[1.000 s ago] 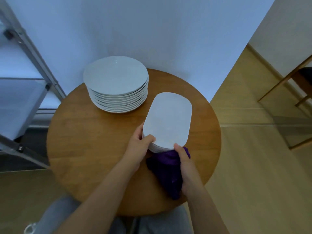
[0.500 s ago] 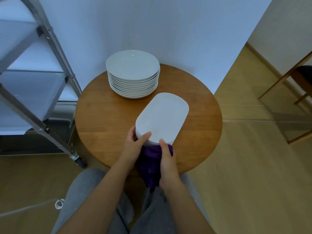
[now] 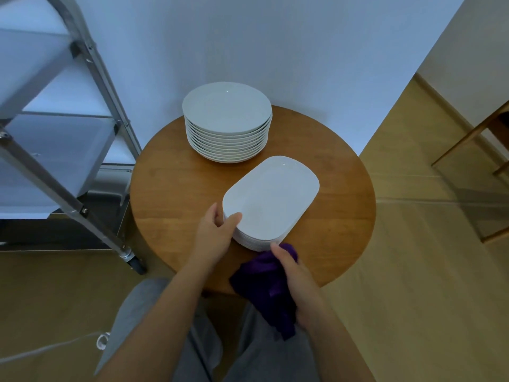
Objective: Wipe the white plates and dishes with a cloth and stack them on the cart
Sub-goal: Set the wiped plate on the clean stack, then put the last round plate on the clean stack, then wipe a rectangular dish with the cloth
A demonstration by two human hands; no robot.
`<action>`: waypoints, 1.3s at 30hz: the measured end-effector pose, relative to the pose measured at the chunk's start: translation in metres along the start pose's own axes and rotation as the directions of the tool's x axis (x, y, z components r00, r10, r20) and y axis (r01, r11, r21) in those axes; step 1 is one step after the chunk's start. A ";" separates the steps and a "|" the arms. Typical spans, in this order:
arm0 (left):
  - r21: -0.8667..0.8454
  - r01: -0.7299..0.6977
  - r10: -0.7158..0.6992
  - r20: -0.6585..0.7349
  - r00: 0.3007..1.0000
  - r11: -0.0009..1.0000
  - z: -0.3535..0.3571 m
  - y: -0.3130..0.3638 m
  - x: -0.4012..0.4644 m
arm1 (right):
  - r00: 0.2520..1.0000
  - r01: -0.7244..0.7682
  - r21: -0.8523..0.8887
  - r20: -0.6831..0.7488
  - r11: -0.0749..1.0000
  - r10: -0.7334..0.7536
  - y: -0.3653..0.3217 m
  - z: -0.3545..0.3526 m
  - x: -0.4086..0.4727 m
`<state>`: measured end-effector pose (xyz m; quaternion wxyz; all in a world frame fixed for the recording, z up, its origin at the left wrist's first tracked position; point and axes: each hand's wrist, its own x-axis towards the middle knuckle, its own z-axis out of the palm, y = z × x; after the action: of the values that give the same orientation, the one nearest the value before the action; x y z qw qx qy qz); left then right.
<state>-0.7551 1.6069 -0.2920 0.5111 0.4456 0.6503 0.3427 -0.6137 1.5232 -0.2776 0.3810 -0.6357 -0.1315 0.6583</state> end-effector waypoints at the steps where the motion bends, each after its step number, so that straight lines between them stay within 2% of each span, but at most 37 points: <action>1: 0.041 -0.027 0.029 -0.039 0.999 0.999 0.003 -0.002 -0.003 | 0.999 0.019 0.035 -0.036 0.999 -0.018 -0.002 -0.009 -0.003; 4: 0.132 -0.138 0.141 -0.019 0.990 0.982 0.010 -0.003 -0.007 | 0.982 0.114 0.156 -0.166 0.981 -0.088 -0.013 -0.033 -0.007; 7: 0.264 -0.140 0.165 -0.078 0.983 0.954 0.012 0.004 -0.006 | 0.971 0.184 0.252 -0.199 0.950 -0.135 -0.025 -0.044 -0.006; 9: 0.418 -0.196 0.254 -0.086 0.963 0.887 0.014 0.010 -0.008 | 0.967 0.202 0.274 -0.208 0.940 -0.148 -0.029 -0.045 -0.006; 10: 0.427 -0.220 0.278 -0.077 0.957 0.877 0.015 0.012 -0.008 | 0.968 0.203 0.285 -0.205 0.937 -0.147 -0.030 -0.045 -0.005; 14: 0.139 -0.166 0.172 -0.036 0.984 0.976 0.007 0.018 -0.010 | 0.975 0.200 0.319 -0.162 0.927 -0.154 -0.025 -0.037 -0.003; 16: 0.131 -0.181 0.187 -0.036 0.982 0.975 0.003 0.020 -0.014 | 0.972 0.208 0.314 -0.169 0.927 -0.161 -0.023 -0.032 -0.002; 21: 0.201 -0.210 0.244 -0.159 0.957 0.957 -0.003 0.032 -0.017 | 0.928 0.327 0.227 -0.263 0.917 -0.265 -0.027 -0.025 0.002; 23: 0.064 -0.161 0.171 -0.192 0.966 0.985 -0.007 0.035 -0.018 | 0.910 0.365 0.206 -0.283 0.908 -0.302 -0.028 -0.022 0.003; 25: -0.134 -0.027 -0.001 -0.207 0.978 0.991 -0.010 0.034 -0.021 | 0.903 0.380 0.198 -0.290 0.904 -0.317 -0.027 -0.018 0.003; 28: -0.452 0.169 -0.218 -0.057 0.974 0.876 -0.013 0.030 -0.027 | 0.893 0.406 0.187 -0.291 0.895 -0.344 -0.025 -0.015 0.005; 30: -0.534 0.256 -0.287 0.026 0.958 0.806 -0.014 0.029 -0.030 | 0.882 0.426 0.161 -0.292 0.890 -0.370 -0.023 -0.015 0.005; 33: -0.631 0.300 -0.344 0.056 0.937 0.715 -0.017 0.031 -0.035 | 0.844 0.490 0.152 -0.329 0.859 -0.423 -0.023 -0.016 0.001; 36: -0.764 0.293 -0.360 0.086 0.929 0.575 -0.023 0.034 -0.046 | 0.754 0.634 0.150 -0.335 0.759 -0.564 -0.033 -0.019 -0.012; 38: -0.800 0.271 -0.330 0.097 0.939 0.536 -0.025 0.032 -0.051 | 0.659 0.739 0.020 -0.226 0.673 -0.717 -0.040 -0.016 -0.024; 39: -0.810 0.266 -0.311 0.110 0.944 0.522 -0.025 0.031 -0.052 | 0.588 0.791 -0.106 -0.138 0.602 -0.797 -0.042 -0.011 -0.031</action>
<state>-0.7683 1.5701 -0.2391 0.6916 0.0374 0.4954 0.5242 -0.5924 1.5273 -0.2283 0.6335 -0.5705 -0.3788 0.3601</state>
